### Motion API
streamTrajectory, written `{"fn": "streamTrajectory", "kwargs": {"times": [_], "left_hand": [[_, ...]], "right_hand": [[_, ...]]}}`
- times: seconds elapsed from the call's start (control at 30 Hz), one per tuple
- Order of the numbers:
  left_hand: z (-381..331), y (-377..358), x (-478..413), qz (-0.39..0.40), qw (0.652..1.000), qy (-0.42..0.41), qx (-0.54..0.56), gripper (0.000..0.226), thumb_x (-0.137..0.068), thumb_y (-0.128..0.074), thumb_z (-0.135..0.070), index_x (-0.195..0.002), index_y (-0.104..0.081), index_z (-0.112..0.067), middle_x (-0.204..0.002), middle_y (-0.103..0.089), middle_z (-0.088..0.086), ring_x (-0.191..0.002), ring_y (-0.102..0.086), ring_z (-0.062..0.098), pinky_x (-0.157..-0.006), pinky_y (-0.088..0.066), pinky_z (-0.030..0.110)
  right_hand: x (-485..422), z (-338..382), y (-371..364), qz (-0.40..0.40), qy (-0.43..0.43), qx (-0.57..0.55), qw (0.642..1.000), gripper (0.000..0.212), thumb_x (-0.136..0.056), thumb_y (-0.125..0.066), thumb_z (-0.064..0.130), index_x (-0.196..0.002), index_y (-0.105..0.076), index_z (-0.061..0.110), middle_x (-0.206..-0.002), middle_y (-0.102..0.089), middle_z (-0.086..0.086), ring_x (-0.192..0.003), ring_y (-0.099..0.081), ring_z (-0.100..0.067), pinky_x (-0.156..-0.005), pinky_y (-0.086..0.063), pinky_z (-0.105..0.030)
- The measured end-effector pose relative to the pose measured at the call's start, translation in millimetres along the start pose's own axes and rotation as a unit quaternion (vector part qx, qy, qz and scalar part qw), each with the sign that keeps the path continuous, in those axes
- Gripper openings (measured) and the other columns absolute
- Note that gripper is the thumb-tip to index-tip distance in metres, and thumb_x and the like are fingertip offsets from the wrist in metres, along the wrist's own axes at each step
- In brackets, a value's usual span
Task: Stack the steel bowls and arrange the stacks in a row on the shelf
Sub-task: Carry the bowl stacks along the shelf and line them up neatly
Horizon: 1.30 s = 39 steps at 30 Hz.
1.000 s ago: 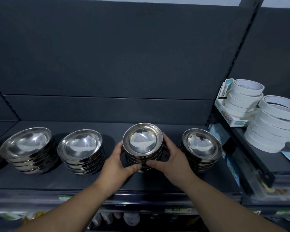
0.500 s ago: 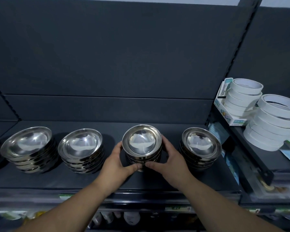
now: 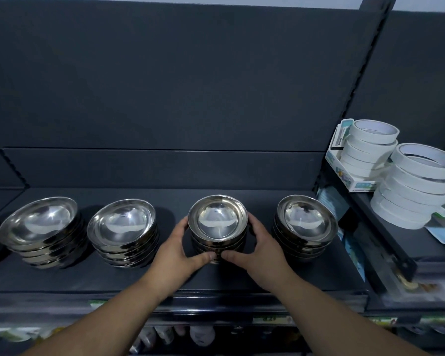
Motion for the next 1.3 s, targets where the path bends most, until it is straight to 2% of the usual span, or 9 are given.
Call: {"fn": "streamTrajectory", "kwargs": {"times": [0.1, 0.2, 0.43, 0.6, 0.77, 0.93, 1.07, 1.17, 1.3], "left_hand": [[4.2, -3.1, -0.8, 0.024, 0.999, 0.014, 0.031, 0.115, -0.058, -0.087, -0.042, -0.151, -0.021, -0.031, -0.139, -0.049, -0.018, -0.13, -0.044, -0.002, -0.114, -0.032, 0.027], [6.1, -7.6, -3.7, 0.042, 0.997, 0.023, 0.066, 0.113, -0.061, -0.088, -0.026, -0.151, -0.02, -0.03, -0.139, -0.053, -0.015, -0.127, -0.049, -0.001, -0.113, -0.037, 0.034], [13.0, -8.4, -13.9, 0.057, 0.993, 0.024, 0.1, 0.112, -0.06, -0.086, -0.014, -0.151, -0.021, -0.026, -0.138, -0.055, -0.009, -0.126, -0.052, 0.005, -0.112, -0.038, 0.039], [13.3, -9.4, -18.7, 0.064, 0.992, 0.023, 0.106, 0.115, -0.058, -0.088, -0.02, -0.151, -0.022, -0.027, -0.138, -0.055, -0.009, -0.127, -0.052, 0.006, -0.112, -0.038, 0.04], [15.5, -3.7, -1.0, 0.01, 0.998, 0.056, 0.012, 0.126, -0.05, -0.089, -0.046, -0.152, -0.02, -0.022, -0.146, -0.045, -0.005, -0.133, -0.044, 0.007, -0.114, -0.034, 0.035], [11.8, -2.6, 39.5, -0.131, 0.99, 0.048, -0.027, 0.06, -0.061, -0.089, -0.029, -0.107, -0.051, -0.022, -0.104, -0.056, 0.002, -0.095, -0.057, 0.016, -0.084, -0.046, 0.026], [-10.2, -26.7, 59.4, -0.096, 0.994, -0.034, -0.031, 0.026, -0.076, -0.081, -0.021, -0.076, -0.055, -0.026, -0.065, -0.054, -0.003, -0.059, -0.052, 0.008, -0.058, -0.04, 0.013], [-43.3, -61.4, 63.5, -0.026, 0.994, -0.102, -0.042, 0.014, -0.08, -0.067, -0.031, -0.09, -0.06, -0.036, -0.082, -0.063, -0.011, -0.079, -0.06, 0.001, -0.069, -0.043, 0.007], [-69.9, -106.5, 34.6, 0.023, 0.997, -0.066, 0.013, 0.034, -0.091, -0.06, -0.031, -0.124, -0.053, -0.036, -0.125, -0.061, -0.006, -0.113, -0.056, -0.001, -0.103, -0.044, 0.023]], "right_hand": [[1.7, 1.0, -4.0, 0.012, -0.007, -0.006, 1.0, 0.116, -0.054, -0.09, 0.043, -0.151, -0.028, 0.034, -0.141, -0.051, 0.019, -0.13, -0.047, 0.003, -0.113, -0.038, -0.027], [0.3, -3.1, -6.5, 0.013, -0.015, -0.006, 1.0, 0.103, -0.055, -0.089, 0.035, -0.145, -0.037, 0.039, -0.129, -0.061, 0.019, -0.119, -0.059, 0.001, -0.106, -0.047, -0.031], [-1.4, -3.9, -4.6, -0.01, -0.015, 0.018, 1.0, 0.092, -0.065, -0.09, 0.013, -0.138, -0.04, 0.039, -0.112, -0.057, 0.031, -0.106, -0.053, 0.019, -0.088, -0.039, 0.002], [-5.0, -6.9, -6.5, -0.016, -0.038, 0.022, 0.999, 0.094, -0.064, -0.089, 0.012, -0.144, -0.043, 0.029, -0.118, -0.063, 0.021, -0.114, -0.06, 0.001, -0.106, -0.046, -0.025], [12.8, -14.6, -2.8, -0.034, -0.072, 0.044, 0.996, 0.106, -0.064, -0.089, 0.031, -0.152, -0.03, 0.024, -0.144, -0.051, 0.008, -0.132, -0.046, -0.005, -0.114, -0.039, -0.032], [43.8, -12.6, 15.0, -0.108, -0.061, 0.016, 0.992, 0.07, -0.078, -0.082, 0.021, -0.14, -0.049, 0.022, -0.134, -0.058, 0.007, -0.118, -0.056, -0.004, -0.102, -0.048, -0.027], [52.2, 25.2, 40.5, -0.15, 0.043, 0.013, 0.988, 0.042, -0.082, -0.077, 0.015, -0.113, -0.06, 0.038, -0.11, -0.067, 0.014, -0.094, -0.065, -0.002, -0.084, -0.055, -0.02], [55.1, 53.3, 78.5, -0.208, 0.13, 0.07, 0.967, 0.033, -0.083, -0.076, 0.02, -0.112, -0.063, 0.03, -0.107, -0.065, 0.011, -0.09, -0.062, -0.006, -0.081, -0.049, -0.013], [47.3, 48.3, 133.6, -0.272, 0.115, 0.104, 0.95, 0.046, -0.086, -0.071, 0.024, -0.129, -0.054, 0.018, -0.135, -0.051, 0.001, -0.125, -0.049, -0.016, -0.108, -0.038, -0.027]]}}
Point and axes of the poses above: each hand's wrist, its own x-axis away from the middle knuckle, its own y-axis out of the back of the hand, z = x × y, the point moved 7 cm from there along -x, towards the middle knuckle
